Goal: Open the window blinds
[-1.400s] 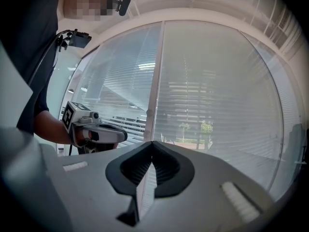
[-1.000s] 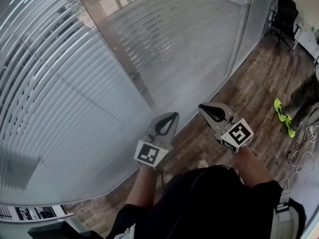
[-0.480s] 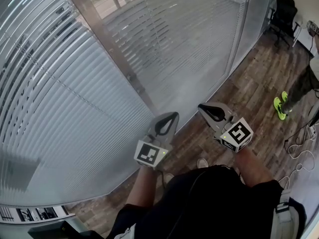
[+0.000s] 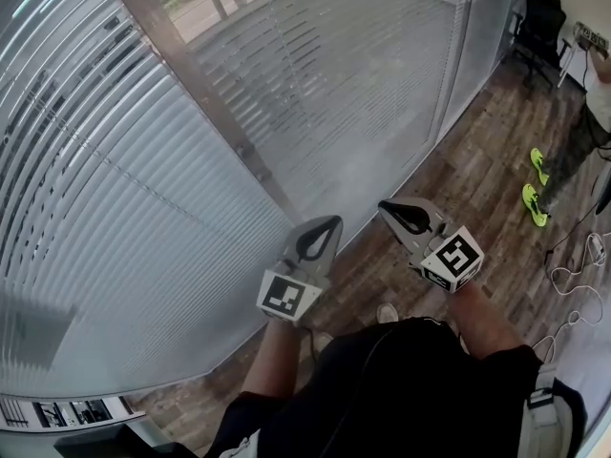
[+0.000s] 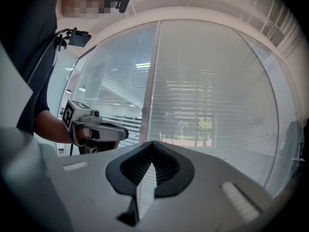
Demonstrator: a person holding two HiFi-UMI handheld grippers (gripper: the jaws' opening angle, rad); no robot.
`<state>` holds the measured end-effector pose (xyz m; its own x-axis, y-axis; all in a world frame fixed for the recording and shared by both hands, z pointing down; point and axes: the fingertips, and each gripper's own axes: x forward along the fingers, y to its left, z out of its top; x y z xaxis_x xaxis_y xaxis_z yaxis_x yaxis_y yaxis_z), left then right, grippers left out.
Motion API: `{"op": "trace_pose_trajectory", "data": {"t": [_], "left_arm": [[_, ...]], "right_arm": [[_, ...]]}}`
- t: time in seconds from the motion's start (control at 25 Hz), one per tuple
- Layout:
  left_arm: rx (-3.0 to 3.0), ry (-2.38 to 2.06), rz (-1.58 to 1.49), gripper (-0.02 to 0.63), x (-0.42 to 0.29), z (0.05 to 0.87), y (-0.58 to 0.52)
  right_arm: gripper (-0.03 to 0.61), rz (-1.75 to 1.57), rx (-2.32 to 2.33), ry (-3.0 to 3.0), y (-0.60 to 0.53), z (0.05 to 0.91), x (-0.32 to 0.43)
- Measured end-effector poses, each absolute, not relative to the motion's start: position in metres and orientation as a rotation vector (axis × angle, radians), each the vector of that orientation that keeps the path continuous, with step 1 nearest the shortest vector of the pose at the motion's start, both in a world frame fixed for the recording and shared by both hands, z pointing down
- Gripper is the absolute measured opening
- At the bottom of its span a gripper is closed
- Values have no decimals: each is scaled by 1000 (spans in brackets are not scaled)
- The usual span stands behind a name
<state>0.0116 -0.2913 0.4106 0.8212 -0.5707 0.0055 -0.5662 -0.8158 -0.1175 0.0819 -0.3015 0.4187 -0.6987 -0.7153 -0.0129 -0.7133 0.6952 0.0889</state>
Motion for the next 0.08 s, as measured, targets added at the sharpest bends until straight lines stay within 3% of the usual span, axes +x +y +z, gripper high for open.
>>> {"op": "trace_pose_trajectory", "data": {"t": [0.08], "left_arm": [[-2892, 905, -62, 3, 12, 414, -289]], "right_arm": [[6, -136, 1211, -2870, -299, 422, 82]]}}
